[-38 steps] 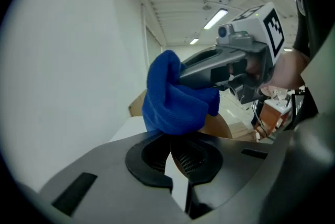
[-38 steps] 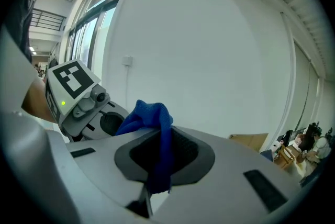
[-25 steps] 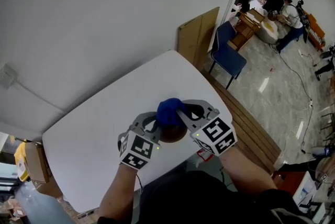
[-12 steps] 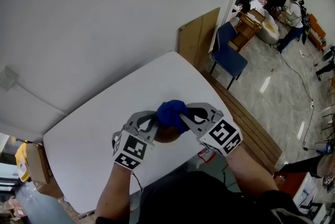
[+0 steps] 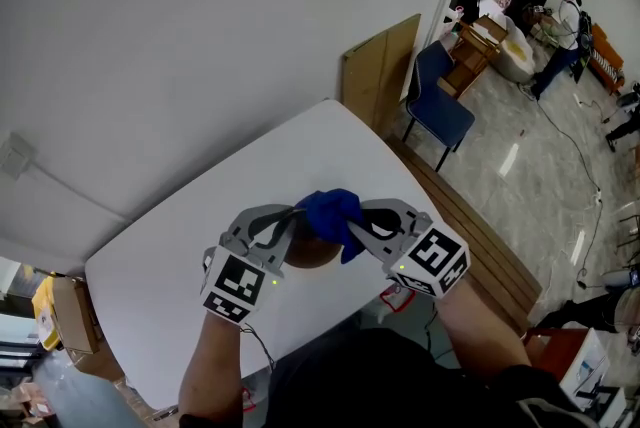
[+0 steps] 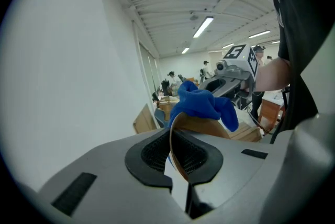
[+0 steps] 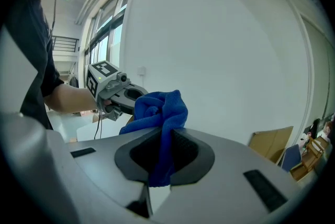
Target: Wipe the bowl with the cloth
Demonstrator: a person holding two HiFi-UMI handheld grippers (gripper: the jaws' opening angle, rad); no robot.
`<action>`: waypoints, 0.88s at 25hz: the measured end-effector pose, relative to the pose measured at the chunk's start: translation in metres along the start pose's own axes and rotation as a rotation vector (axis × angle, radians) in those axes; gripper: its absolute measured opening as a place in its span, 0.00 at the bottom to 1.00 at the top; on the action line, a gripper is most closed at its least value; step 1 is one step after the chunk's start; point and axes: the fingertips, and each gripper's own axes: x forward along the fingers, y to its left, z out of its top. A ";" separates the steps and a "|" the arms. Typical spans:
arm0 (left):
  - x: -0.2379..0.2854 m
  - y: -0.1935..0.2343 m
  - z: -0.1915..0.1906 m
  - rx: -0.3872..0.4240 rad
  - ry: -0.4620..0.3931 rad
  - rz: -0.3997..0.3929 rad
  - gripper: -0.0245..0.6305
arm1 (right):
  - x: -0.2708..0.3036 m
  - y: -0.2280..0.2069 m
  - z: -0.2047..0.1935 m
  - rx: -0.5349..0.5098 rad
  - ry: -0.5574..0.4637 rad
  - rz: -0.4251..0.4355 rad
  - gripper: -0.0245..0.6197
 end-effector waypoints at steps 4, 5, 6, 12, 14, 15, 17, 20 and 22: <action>-0.006 0.013 0.006 -0.020 -0.017 0.033 0.07 | -0.003 0.005 -0.007 0.025 -0.015 0.012 0.09; -0.006 0.016 0.007 -0.029 -0.021 0.039 0.07 | -0.003 0.007 -0.008 0.030 -0.022 0.017 0.09; -0.007 0.018 0.008 -0.038 -0.026 0.044 0.07 | -0.002 0.010 -0.008 0.036 -0.032 0.023 0.09; -0.017 0.037 0.014 -0.175 -0.102 0.064 0.07 | -0.004 0.030 -0.002 0.068 -0.115 0.108 0.09; -0.021 0.042 0.019 -0.206 -0.127 0.064 0.07 | -0.002 0.042 -0.003 0.051 -0.122 0.140 0.09; -0.022 0.044 0.021 -0.211 -0.134 0.064 0.07 | -0.001 0.046 -0.004 0.041 -0.123 0.150 0.09; -0.021 0.046 0.026 -0.223 -0.147 0.063 0.07 | 0.001 0.052 -0.004 0.033 -0.129 0.166 0.09; -0.019 0.048 0.032 -0.259 -0.171 0.066 0.07 | 0.003 0.059 -0.002 0.031 -0.134 0.187 0.09; -0.019 0.047 0.035 -0.283 -0.186 0.066 0.07 | 0.005 0.066 -0.003 0.014 -0.125 0.203 0.09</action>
